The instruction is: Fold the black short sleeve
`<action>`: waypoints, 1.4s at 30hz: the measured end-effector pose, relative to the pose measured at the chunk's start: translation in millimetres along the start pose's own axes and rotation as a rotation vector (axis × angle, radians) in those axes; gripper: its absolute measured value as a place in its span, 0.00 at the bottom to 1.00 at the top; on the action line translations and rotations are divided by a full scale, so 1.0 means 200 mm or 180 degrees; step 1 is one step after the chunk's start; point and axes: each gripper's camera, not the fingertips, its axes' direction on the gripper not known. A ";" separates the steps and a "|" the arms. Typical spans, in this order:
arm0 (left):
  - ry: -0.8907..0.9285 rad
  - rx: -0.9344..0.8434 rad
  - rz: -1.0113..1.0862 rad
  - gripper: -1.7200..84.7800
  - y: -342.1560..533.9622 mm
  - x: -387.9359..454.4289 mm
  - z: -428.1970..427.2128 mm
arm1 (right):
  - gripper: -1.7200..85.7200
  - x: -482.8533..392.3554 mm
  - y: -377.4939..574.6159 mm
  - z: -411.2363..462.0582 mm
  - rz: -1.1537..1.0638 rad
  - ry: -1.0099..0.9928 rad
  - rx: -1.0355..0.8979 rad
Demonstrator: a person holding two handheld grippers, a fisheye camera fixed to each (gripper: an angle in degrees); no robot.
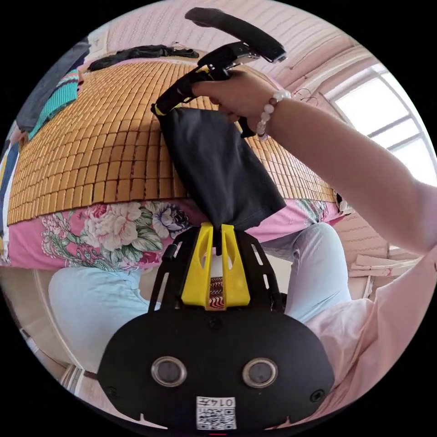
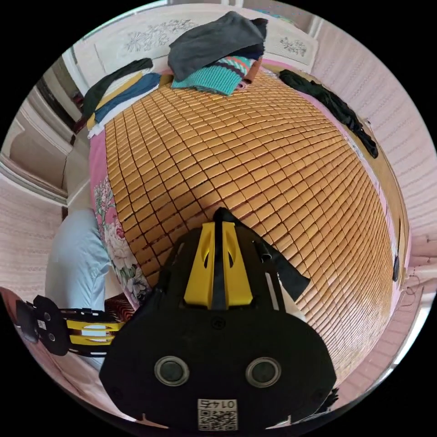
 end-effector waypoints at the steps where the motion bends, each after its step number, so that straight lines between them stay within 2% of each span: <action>1: -0.0012 0.0097 0.0163 0.04 0.00 0.06 -0.06 | 0.03 0.04 0.05 -0.07 0.0116 -0.0058 0.0115; 10: -0.0345 0.0479 0.1343 0.02 -0.01 0.62 -0.46 | 0.03 0.63 1.27 -0.99 0.1633 -0.0763 0.1692; 15: -0.0040 0.0415 0.1684 0.02 -0.15 0.90 -0.52 | 0.03 0.81 2.16 -1.36 0.2328 -0.0964 0.2270; 17: 0.0279 0.0326 0.1826 0.01 -0.28 1.05 -0.46 | 0.03 0.85 2.44 -1.46 0.2541 -0.0938 0.2419; 20: 0.0585 0.0178 0.2133 0.01 -0.47 1.31 -0.33 | 0.03 0.96 2.82 -1.63 0.2816 -0.0712 0.2587; 24: 0.0625 0.0258 0.2532 0.01 -0.76 1.71 -0.21 | 0.03 1.23 3.17 -1.94 0.2999 -0.0277 0.2866; 27: 0.0689 0.0673 0.2830 0.01 -0.99 2.10 -0.27 | 0.03 1.41 3.38 -2.28 0.2912 0.0120 0.3313; 30: 0.0749 0.1259 0.3448 0.02 -1.05 2.52 -0.39 | 0.04 1.51 3.65 -2.60 0.2785 0.0542 0.3808; 33: 0.0899 0.1505 0.3777 0.05 -1.03 2.83 -0.29 | 0.04 1.53 3.94 -2.74 0.3107 0.1163 0.3698; 36: 0.0983 0.0980 0.3773 0.09 -1.01 3.03 0.01 | 0.06 1.62 4.22 -2.65 0.3822 0.1479 0.3150; 38: 0.1000 0.0507 0.3758 0.11 -0.96 3.04 0.23 | 0.07 1.67 4.40 -2.53 0.4282 0.1416 0.2868; 42: 0.1228 0.0136 0.3564 0.11 -0.87 2.81 0.34 | 0.13 1.64 4.64 -2.19 0.4875 0.0850 0.2580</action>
